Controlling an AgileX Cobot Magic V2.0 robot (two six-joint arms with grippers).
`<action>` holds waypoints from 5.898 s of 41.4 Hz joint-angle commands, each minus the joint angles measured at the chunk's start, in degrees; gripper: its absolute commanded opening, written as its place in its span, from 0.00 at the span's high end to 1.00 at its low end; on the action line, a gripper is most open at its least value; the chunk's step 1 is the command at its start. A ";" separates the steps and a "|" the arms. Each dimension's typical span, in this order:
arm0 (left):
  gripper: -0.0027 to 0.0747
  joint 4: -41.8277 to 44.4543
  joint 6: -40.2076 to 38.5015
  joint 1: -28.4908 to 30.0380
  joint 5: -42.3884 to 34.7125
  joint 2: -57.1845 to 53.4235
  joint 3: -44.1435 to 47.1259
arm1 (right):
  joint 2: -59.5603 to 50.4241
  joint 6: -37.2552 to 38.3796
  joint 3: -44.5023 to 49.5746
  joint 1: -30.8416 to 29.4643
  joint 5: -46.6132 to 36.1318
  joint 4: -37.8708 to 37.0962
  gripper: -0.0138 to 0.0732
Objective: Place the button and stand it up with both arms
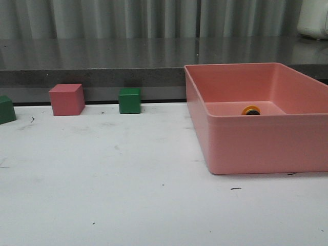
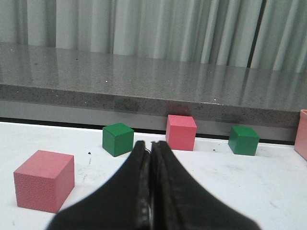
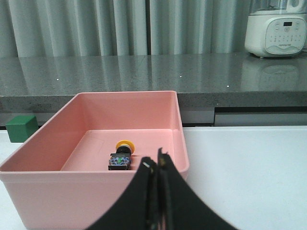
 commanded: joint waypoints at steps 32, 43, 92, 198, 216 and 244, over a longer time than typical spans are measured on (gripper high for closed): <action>0.99 -0.35 -0.12 -0.46 -12.00 -1.43 0.27 | -1.10 -0.39 -1.35 -0.08 -7.58 0.05 0.92; 0.99 -0.35 -0.12 -0.46 0.52 -0.33 -15.94 | 2.14 -0.39 -18.20 -0.08 8.06 -0.01 0.92; 0.71 1.74 1.42 -0.46 30.99 38.77 -44.71 | 39.44 -0.39 -40.51 -0.08 33.54 -3.57 0.64; 0.40 0.74 1.42 -0.46 32.61 38.56 -44.71 | 117.38 7.85 -102.96 8.24 57.88 -5.91 0.24; 0.40 0.74 1.42 -0.46 32.61 38.56 -44.71 | 122.28 10.62 -104.53 7.89 58.62 -5.91 0.24; 0.40 0.74 1.42 -0.46 32.52 38.56 -44.71 | 120.71 10.66 -109.62 8.23 65.29 -5.04 0.55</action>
